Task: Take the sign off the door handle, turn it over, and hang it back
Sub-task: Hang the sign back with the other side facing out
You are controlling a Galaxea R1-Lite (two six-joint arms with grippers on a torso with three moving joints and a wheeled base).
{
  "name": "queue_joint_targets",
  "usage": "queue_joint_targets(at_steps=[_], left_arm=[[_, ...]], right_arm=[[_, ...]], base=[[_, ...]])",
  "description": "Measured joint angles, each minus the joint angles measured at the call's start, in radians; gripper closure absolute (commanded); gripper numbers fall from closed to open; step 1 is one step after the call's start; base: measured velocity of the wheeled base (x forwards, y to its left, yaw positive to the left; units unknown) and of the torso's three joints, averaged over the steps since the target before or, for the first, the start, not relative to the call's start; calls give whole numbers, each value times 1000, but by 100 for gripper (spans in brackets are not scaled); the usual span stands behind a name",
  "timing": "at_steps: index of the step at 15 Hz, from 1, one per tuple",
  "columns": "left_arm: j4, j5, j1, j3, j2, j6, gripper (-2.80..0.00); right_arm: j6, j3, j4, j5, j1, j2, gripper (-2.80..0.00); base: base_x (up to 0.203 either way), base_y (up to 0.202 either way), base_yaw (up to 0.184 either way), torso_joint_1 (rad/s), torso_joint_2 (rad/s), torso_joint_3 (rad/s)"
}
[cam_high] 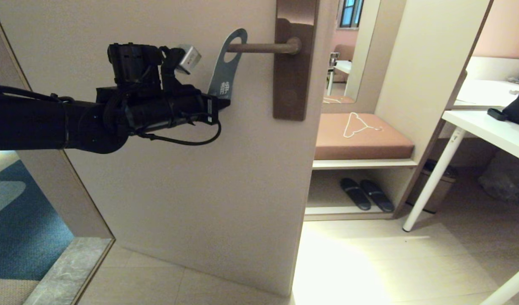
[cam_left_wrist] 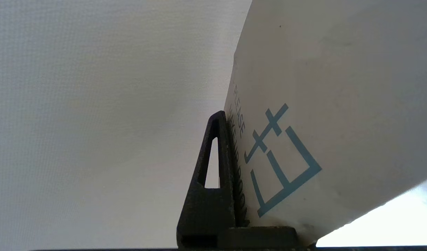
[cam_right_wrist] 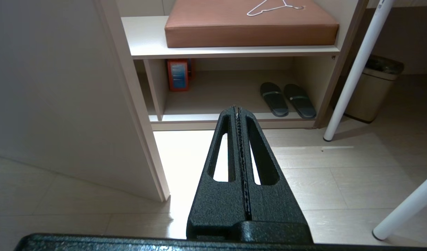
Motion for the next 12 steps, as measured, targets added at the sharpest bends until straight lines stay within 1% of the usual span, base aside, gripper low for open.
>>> queue_joint_targets(at_steps=[4, 7, 11, 12], left_arm=[[-1, 9, -24, -4, 4, 0, 0], [-1, 52, -62, 8, 0, -1, 0], [-7, 54, -101, 47, -21, -1, 0], [-9, 54, -107, 58, -27, -2, -280]], right_arm=[[0, 0, 0, 0, 0, 0, 0], [0, 0, 1, 0, 0, 0, 0], [0, 0, 0, 0, 0, 0, 0], [0, 0, 0, 0, 0, 0, 0]], base=[[0, 0, 0, 0, 0, 0], [0, 0, 0, 0, 0, 0], [0, 0, 0, 0, 0, 0], [0, 0, 0, 0, 0, 0]])
